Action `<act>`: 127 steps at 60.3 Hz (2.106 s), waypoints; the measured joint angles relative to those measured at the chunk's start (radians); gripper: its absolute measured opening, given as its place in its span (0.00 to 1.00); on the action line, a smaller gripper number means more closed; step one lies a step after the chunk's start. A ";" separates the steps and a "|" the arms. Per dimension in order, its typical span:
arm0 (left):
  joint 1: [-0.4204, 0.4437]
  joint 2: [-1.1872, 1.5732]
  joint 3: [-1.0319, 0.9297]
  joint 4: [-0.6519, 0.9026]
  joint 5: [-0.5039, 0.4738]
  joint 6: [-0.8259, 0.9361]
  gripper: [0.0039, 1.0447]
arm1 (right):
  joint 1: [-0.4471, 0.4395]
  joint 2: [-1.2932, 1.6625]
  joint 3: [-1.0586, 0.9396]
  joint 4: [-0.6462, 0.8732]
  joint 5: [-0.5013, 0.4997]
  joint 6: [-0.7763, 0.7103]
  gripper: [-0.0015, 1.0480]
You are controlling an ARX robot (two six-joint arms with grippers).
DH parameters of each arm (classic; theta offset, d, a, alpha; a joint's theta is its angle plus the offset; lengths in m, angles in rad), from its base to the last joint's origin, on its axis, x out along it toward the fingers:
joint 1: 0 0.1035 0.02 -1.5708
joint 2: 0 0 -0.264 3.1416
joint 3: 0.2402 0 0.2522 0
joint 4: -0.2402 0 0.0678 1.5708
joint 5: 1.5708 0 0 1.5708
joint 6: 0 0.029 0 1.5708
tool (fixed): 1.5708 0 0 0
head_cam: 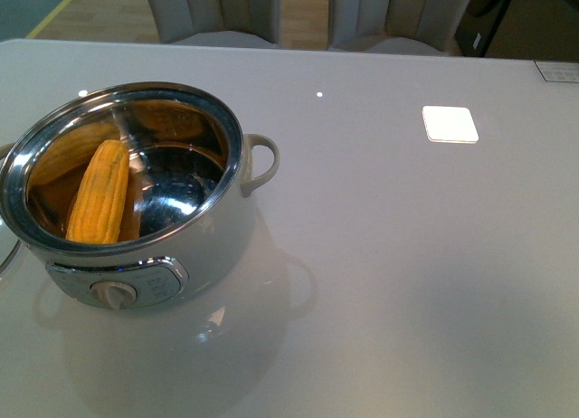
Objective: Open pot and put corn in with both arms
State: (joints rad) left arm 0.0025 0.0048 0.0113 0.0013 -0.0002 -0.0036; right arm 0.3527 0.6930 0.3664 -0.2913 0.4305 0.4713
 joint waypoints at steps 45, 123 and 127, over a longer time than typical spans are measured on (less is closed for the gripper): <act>0.000 0.000 0.000 -0.001 0.000 0.000 0.94 | -0.332 -0.371 -0.349 0.605 -0.417 -0.465 0.02; 0.000 0.000 0.000 -0.001 0.000 0.000 0.94 | -0.349 -0.687 -0.348 0.293 -0.428 -0.467 0.41; 0.000 0.000 0.000 -0.001 0.000 0.000 0.94 | -0.349 -0.687 -0.348 0.293 -0.428 -0.467 0.54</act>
State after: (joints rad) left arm 0.0025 0.0048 0.0113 0.0006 -0.0002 -0.0040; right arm 0.0032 0.0063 0.0181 0.0013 0.0021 0.0048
